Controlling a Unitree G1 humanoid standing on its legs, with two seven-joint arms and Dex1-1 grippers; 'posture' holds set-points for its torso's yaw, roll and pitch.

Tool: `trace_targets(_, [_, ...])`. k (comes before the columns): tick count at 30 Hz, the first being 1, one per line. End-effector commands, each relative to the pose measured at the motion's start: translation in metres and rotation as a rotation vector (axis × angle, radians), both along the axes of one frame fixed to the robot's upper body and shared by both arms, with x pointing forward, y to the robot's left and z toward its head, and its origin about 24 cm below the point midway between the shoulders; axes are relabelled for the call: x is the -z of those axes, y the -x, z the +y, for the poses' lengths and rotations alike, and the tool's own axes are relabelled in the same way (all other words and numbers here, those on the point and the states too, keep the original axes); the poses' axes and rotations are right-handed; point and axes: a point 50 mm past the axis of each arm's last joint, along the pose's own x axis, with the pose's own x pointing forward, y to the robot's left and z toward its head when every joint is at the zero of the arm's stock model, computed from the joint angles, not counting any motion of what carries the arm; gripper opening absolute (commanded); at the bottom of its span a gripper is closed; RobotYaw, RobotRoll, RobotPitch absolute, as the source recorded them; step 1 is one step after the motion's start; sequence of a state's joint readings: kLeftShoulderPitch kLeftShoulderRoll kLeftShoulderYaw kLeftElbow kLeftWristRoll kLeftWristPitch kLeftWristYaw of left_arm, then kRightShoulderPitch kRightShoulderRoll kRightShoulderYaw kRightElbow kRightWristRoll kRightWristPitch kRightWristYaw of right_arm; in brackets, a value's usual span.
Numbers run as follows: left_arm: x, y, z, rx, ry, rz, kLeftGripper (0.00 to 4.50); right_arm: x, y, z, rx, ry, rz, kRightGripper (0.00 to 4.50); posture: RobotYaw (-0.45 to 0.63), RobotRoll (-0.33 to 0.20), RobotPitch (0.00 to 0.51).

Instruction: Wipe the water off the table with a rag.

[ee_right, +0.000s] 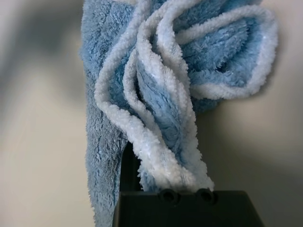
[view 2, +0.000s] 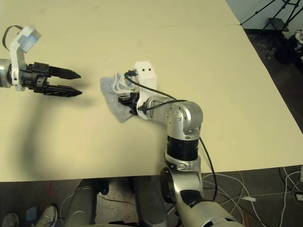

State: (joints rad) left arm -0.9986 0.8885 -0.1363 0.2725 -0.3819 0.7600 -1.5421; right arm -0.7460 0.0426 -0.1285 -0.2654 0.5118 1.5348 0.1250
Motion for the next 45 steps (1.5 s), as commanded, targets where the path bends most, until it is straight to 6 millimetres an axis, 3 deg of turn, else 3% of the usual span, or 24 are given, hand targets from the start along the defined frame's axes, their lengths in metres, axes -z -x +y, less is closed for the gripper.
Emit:
trace_targets(1, [-0.001, 0.001, -0.001, 0.012, -0.024, 0.0, 4.5, 0.017, 0.002, 0.001, -0.016, 0.051, 0.045, 0.05, -0.07, 0.0, 0.341])
trace_targets(7, [0.0, -0.002, -0.002, -0.014, 0.001, -0.028, 4.5, 0.013, -0.037, -0.038, 0.21, 0.095, -0.048, 0.05, -0.07, 0.0, 0.343])
trace_targets(11, [-0.001, -0.011, -0.003, -0.071, 0.05, -0.084, 4.5, -0.01, -0.072, -0.098, 0.466, 0.184, -0.227, 0.05, -0.06, 0.0, 0.344])
trace_targets(14, [0.0, -0.011, -0.004, -0.074, 0.061, -0.085, 4.5, -0.022, -0.08, -0.133, 0.605, 0.184, -0.254, 0.05, -0.06, 0.0, 0.347])
trace_targets(19, [0.001, -0.013, -0.003, -0.098, 0.079, -0.1, 4.5, -0.031, -0.075, -0.175, 0.737, 0.199, -0.252, 0.05, -0.06, 0.0, 0.354])
trace_targets(25, [-0.003, -0.025, -0.002, -0.182, 0.12, -0.185, 4.5, -0.028, -0.055, -0.196, 0.761, 0.221, -0.185, 0.05, -0.07, 0.0, 0.358])
trace_targets(34, [-0.013, -0.056, 0.017, -0.6, 0.279, -0.478, 4.5, -0.024, -0.028, -0.242, 0.85, 0.279, -0.09, 0.05, -0.08, 0.0, 0.358])
trace_targets(38, [0.007, -0.058, 0.034, -0.799, 0.261, -0.57, 4.5, -0.019, -0.021, -0.26, 0.868, 0.267, -0.034, 0.05, -0.08, 0.0, 0.355])
trace_targets(45, [0.056, -0.05, 0.059, -1.039, 0.227, -0.62, 4.5, -0.008, -0.015, -0.252, 0.84, 0.246, 0.011, 0.05, -0.08, 0.0, 0.341])
